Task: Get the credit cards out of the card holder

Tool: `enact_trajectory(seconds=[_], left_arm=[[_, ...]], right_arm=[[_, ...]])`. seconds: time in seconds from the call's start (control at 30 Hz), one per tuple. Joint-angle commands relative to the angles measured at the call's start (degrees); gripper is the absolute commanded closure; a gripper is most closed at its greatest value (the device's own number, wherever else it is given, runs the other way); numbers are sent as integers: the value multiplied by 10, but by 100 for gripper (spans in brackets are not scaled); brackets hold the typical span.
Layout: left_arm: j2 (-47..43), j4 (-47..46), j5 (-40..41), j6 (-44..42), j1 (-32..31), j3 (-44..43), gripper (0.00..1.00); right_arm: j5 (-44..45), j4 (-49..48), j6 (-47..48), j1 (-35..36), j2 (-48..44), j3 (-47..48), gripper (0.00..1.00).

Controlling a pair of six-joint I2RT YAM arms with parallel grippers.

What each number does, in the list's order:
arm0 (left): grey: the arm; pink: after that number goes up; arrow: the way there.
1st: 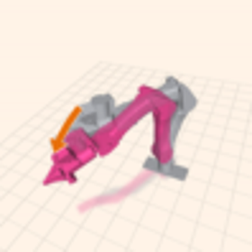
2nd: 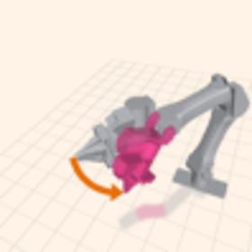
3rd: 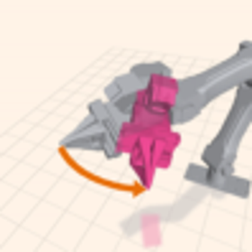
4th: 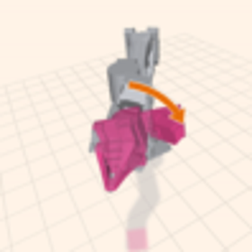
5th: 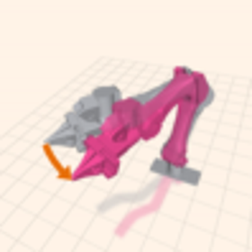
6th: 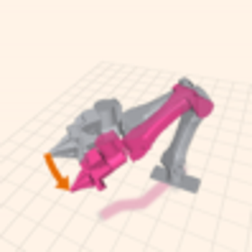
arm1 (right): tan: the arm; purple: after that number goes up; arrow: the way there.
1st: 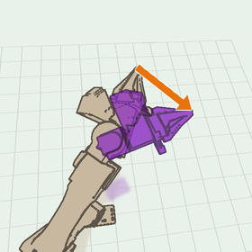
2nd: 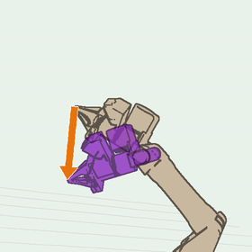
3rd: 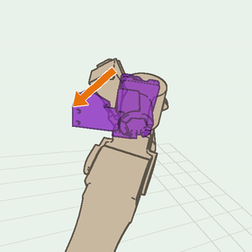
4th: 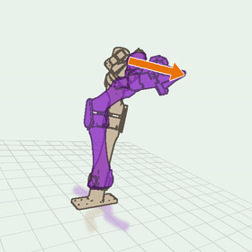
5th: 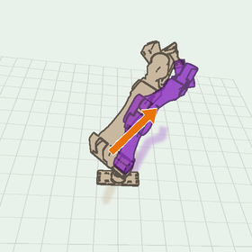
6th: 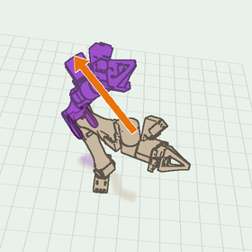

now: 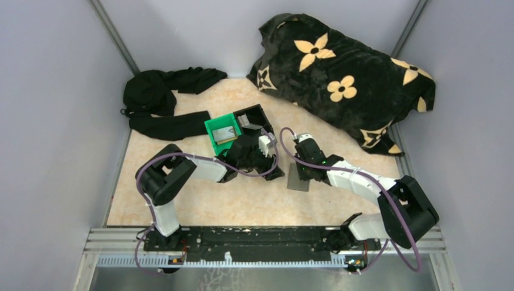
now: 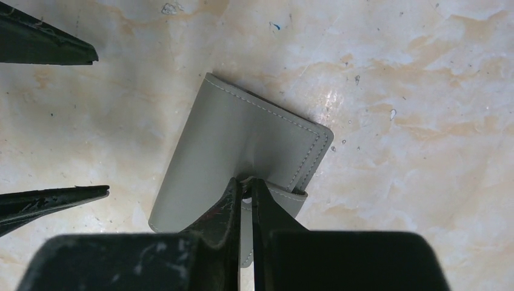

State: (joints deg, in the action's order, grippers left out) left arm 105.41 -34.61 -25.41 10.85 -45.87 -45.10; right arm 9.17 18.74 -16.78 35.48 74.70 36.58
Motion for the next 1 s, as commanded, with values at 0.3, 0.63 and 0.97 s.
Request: enact_trajectory(seconds=[0.3,0.63,0.97], left_arm=[[-23,1,5,-5,1,8,26],[-27,-9,7,9,1,15,27],[-39,-3,24,73,-2,0,27]], right_arm=[[-117,-48,-57,-30,-72,-29,100],[-247,-155,-101,-99,-135,-75,100],[-257,-189,-182,-182,-135,-122,100]])
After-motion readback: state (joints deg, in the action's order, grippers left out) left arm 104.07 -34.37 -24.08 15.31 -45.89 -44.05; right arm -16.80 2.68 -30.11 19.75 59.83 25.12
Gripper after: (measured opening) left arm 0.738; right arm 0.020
